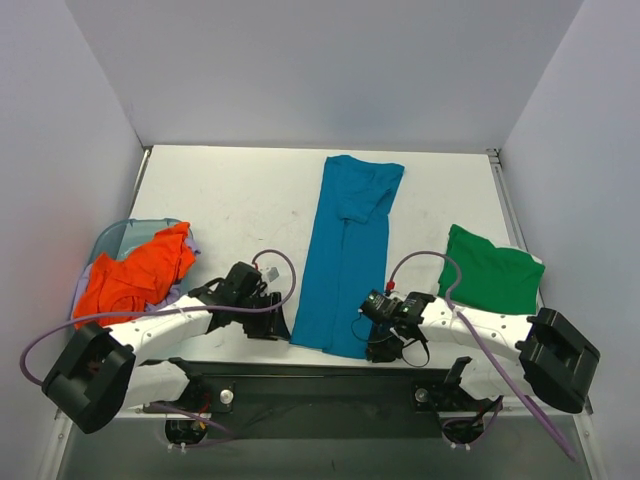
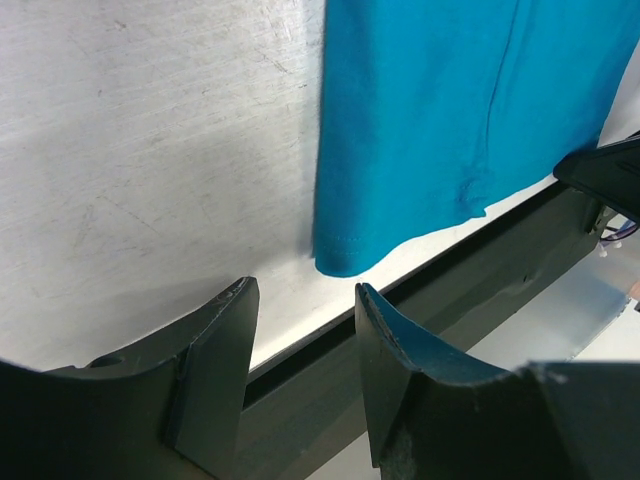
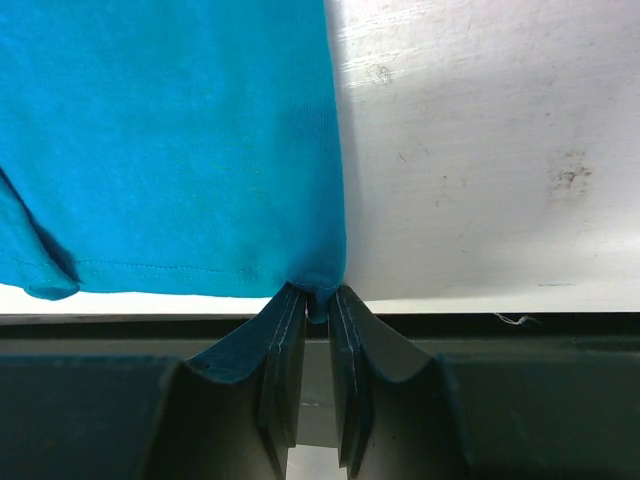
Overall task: Fold and stack the t-shirts
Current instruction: Grab the bottom of the folded rectangular tshirt with both arms
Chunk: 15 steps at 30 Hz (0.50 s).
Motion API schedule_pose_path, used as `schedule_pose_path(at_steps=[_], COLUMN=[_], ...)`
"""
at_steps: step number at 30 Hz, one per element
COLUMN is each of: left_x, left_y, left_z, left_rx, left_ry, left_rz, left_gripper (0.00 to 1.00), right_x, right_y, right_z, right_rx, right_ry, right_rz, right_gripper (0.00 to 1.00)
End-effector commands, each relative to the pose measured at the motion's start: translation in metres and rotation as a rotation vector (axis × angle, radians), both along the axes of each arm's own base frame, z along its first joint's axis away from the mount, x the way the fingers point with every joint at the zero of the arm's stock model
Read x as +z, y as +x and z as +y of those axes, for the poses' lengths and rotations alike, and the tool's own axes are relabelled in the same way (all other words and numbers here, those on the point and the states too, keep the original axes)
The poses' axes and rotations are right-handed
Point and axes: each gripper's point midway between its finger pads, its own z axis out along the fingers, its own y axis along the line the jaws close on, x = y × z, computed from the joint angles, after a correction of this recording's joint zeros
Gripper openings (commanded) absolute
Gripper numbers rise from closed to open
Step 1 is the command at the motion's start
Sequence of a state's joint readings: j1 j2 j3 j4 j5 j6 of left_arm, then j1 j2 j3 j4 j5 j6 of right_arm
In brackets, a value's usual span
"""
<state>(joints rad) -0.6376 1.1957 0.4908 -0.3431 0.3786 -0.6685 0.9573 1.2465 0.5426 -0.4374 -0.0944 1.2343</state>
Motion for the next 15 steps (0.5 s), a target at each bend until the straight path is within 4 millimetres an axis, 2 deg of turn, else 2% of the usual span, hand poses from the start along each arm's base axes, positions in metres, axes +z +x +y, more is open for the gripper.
schedule_pose_path(at_steps=[1,15], left_x=[0.002,-0.004], left_y=[0.0,0.002], left_z=[-0.011,-0.024], left_rx=[-0.036,-0.054], left_ry=[-0.063,-0.08], left_rz=[-0.017,0.003], left_gripper=[0.54,0.54], right_x=[0.002,0.005], right_y=[0.003,0.004], right_z=[-0.006,-0.005], right_rx=[-0.025,-0.031], right_ry=[-0.049,-0.05], right_rz=[-0.014,-0.021], right_gripper=[0.17,0.13])
